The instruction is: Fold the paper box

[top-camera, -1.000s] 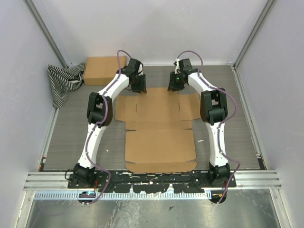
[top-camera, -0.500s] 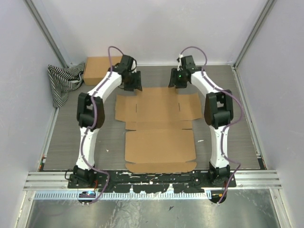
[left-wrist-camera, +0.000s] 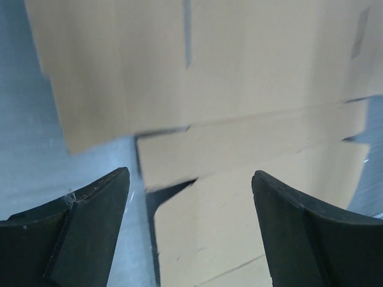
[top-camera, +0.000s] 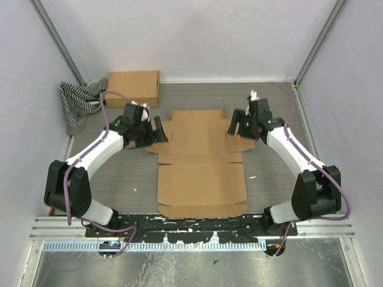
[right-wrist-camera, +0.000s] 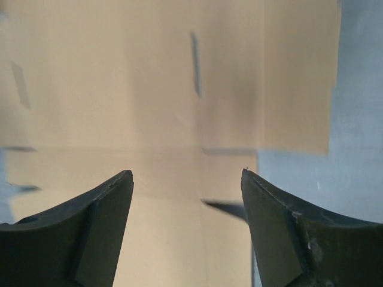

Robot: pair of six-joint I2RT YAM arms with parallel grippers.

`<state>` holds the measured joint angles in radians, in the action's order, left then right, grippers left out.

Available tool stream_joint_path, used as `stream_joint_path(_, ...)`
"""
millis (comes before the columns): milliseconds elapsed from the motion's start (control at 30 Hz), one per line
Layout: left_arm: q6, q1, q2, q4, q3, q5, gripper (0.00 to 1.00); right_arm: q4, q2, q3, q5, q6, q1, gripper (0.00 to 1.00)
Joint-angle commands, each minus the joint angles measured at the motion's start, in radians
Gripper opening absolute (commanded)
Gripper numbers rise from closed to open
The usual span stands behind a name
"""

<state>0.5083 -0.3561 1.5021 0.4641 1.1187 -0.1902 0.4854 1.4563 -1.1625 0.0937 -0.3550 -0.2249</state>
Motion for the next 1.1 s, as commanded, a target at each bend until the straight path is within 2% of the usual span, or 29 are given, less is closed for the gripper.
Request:
stream_joint_path(0,0.108,0.000,-0.094,-0.117,-0.172,-0.053,0.89,-0.025,-0.146,0.196,-0.063,-0.063,0.000,0.81)
stream_joint_path(167,0.105,-0.001,-0.124,-0.089,-0.223,-0.036,0.89,-0.016,-0.199,0.287,-0.067,-0.059,0.015,0.90)
stream_joint_path(567,0.117,0.000,-0.044,-0.098,-0.257,-0.029,0.82,-0.075,-0.064,0.334,0.044,-0.037,0.043,0.84)
stream_joint_path(1067,0.097,0.000,0.019,-0.106,-0.261,-0.027,0.81,-0.116,0.036,0.348,0.068,-0.044,0.043,0.83)
